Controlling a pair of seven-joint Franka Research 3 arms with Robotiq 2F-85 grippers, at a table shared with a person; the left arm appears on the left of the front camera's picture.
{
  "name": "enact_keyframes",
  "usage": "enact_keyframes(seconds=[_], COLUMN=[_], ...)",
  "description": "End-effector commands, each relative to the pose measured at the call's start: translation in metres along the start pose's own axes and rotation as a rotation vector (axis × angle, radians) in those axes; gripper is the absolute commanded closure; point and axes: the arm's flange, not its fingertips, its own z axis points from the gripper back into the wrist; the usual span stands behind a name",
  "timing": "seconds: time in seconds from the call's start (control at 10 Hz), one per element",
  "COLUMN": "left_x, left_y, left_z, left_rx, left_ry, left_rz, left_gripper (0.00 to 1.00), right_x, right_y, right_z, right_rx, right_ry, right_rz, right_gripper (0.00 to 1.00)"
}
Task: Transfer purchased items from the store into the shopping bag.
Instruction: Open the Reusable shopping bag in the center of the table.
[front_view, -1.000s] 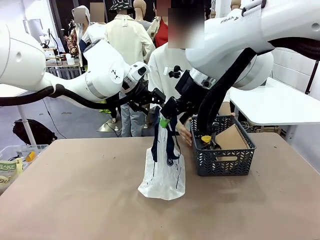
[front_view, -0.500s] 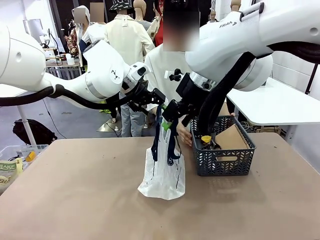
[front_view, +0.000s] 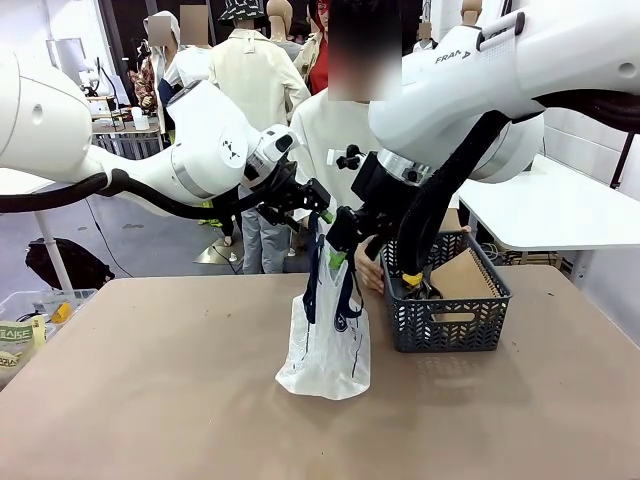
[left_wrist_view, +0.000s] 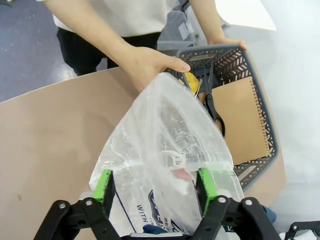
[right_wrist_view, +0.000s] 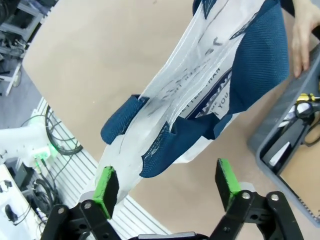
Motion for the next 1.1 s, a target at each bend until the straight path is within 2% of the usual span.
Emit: enact_keyframes(seconds=[0.0,0.2,0.3,0.4,0.8,1.0], left_x=[-0.004,-0.004,-0.005,-0.005,-0.007,-0.01], left_y=[0.003,0.004,0.004,0.004,0.015,0.032], left_z=[0.002,0.003,0.004,0.004,0.017,0.04], left_rx=[0.002,0.005,0.008,0.011,0.029,0.052], left_ry=[0.015,0.017,0.017,0.021,0.019,0.004], left_rz=[-0.019,-0.009,-0.01,-0.009,-0.018,-0.03], left_gripper=[0.59,0.98,1.0,1.0,1.0,1.0], right_x=[-0.002,-0.002,-0.002,-0.002,-0.001,0.0], right_y=[-0.001,-0.002,-0.002,-0.001,-0.003,-0.006], right_z=[-0.004,-0.004,-0.005,-0.005,-0.008,-0.007], right_rx=[-0.027,-0.034,-0.048,-0.059,-0.128,-0.198], right_ry=[0.029,0.031,0.04,0.045,0.075,0.106], right_rz=[0.043,0.047,0.048,0.051,0.042,0.061], right_gripper=[0.28,0.67,0.87,1.0,1.0,1.0])
